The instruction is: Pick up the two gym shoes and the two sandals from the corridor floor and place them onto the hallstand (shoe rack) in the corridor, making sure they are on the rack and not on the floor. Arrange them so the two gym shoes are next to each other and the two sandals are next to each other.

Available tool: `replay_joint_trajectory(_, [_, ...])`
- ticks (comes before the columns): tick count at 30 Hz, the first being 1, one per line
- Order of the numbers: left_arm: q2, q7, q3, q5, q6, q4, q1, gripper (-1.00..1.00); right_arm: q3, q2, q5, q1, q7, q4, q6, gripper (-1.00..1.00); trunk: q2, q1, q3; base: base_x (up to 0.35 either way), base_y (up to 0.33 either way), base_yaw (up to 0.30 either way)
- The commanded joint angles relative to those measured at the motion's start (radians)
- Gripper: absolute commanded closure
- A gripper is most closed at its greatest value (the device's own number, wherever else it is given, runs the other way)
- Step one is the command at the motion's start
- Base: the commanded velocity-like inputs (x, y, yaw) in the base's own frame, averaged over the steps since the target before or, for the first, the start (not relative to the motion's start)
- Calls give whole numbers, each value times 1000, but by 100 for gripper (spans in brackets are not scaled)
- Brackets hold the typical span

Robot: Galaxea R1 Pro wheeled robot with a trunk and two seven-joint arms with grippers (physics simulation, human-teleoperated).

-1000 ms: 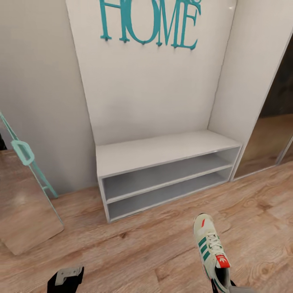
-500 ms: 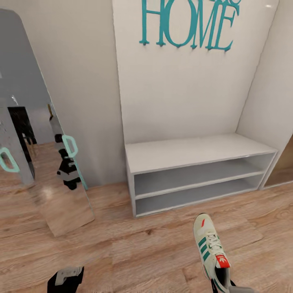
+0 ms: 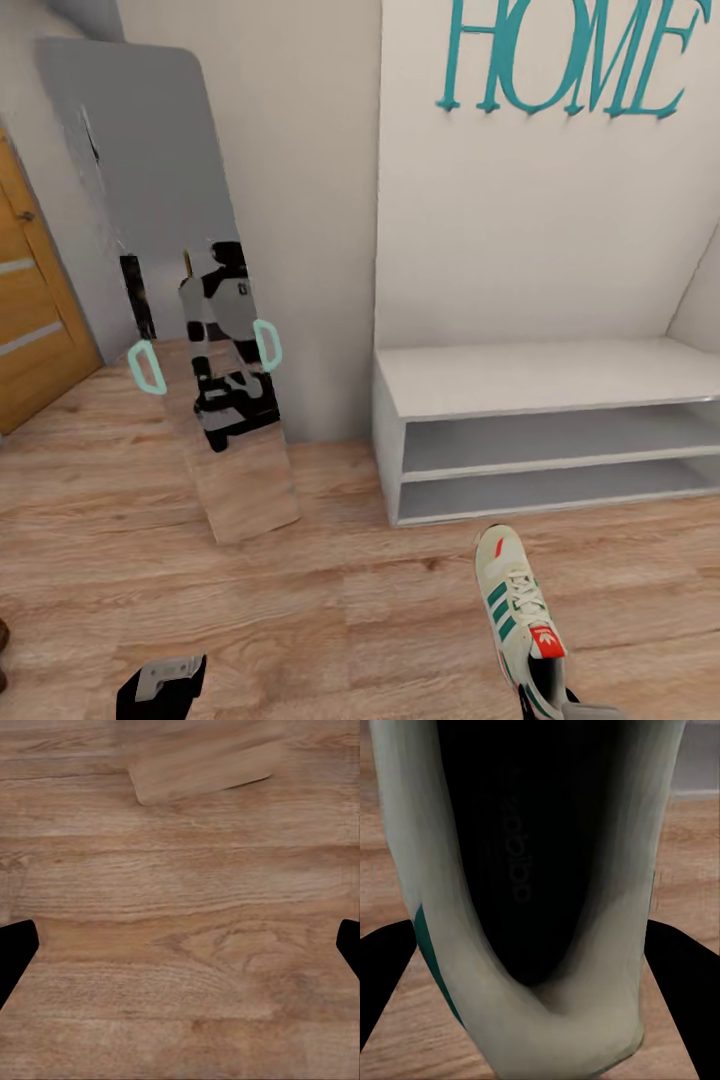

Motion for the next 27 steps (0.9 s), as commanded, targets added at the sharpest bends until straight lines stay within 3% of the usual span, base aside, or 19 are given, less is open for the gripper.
replay_joint_trajectory(1, [-1,-5,3,-2,-4,1,-1,-100,-1,2,1,0,0,0,-3,100,0,0,-2,-93,250,269])
replay_joint_trajectory(7, [-1,-5,3,-3,-4,1,-1,-100,-1,3,1,0,0,0,-3,100,0,0,-6,-38,127,266])
replay_joint_trajectory(27, [-1,-5,3,-4,-4,0,-1,-100,-1,4,1,0,0,0,-3,100,0,0,-25,-1,4,247])
